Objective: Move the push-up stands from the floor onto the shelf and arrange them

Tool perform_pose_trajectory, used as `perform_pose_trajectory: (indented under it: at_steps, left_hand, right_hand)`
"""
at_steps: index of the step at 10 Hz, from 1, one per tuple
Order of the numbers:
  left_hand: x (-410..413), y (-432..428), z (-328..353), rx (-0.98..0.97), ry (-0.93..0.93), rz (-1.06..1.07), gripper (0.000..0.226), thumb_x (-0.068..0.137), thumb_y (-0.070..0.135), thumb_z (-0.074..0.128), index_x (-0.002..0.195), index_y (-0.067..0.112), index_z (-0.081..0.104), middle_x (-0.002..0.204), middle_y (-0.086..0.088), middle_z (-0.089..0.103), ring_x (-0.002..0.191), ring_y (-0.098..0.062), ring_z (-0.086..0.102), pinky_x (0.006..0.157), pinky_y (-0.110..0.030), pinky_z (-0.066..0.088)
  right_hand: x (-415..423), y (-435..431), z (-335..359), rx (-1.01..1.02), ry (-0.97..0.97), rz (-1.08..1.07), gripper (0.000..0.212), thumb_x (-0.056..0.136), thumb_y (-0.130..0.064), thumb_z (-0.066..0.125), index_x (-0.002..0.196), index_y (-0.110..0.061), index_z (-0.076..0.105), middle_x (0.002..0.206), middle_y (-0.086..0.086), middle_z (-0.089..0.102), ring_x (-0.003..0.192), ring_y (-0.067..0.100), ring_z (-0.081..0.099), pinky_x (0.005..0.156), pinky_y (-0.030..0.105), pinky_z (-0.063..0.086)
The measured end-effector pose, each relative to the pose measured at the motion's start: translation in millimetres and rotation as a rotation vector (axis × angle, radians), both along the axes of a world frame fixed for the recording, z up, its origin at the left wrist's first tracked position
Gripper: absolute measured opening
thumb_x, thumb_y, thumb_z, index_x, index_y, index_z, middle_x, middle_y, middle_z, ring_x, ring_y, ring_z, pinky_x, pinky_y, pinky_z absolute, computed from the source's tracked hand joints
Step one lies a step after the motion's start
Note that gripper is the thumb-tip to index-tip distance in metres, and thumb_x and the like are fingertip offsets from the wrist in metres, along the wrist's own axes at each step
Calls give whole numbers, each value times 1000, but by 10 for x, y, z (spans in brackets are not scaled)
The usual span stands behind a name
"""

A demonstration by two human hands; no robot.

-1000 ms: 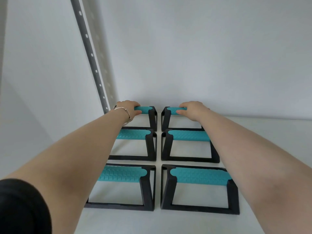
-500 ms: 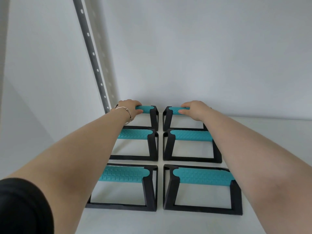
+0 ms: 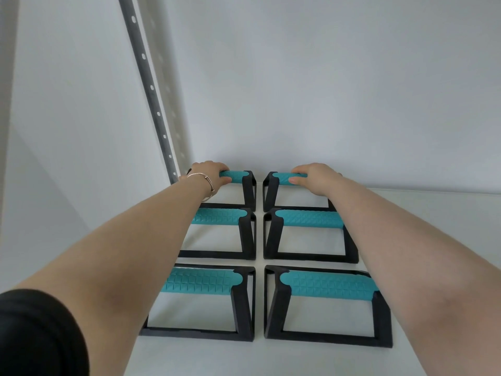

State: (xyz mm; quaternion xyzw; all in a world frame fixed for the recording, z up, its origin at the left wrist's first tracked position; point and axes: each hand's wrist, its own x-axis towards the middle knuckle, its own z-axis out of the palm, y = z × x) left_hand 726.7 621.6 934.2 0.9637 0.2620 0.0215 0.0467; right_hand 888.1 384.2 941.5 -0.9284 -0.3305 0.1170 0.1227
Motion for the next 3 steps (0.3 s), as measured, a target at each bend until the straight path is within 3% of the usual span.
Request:
perform_pose_trajectory:
  at_steps: [1,2,3]
  left_hand:
    - [-11,-21,6,-19,13,32,34,95,48,43,121,31,58,101,0,63,92,-25,57,91,-49,48]
    - [-62,-80,33,-42,62,118,32,93,55,36,114,40,56,106,4,61,113,-25,45,102,-69,18]
    - [-112,-187,43,25,90,103,43,94,54,28,129,33,44,124,2,53,131,-27,31,104,-71,15]
  right_hand:
    - [-34,-15,-8,-11,-29,-15,49,94,-62,43,138,-42,47,139,0,52,128,28,42,105,53,34]
    - [-117,-6,20,-94,-91,-29,47,95,-63,35,137,-45,46,135,2,54,126,30,39,104,53,31]
    - [-237,50,46,-113,-211,-33,56,97,-61,30,148,-37,32,147,5,43,137,32,30,113,61,15]
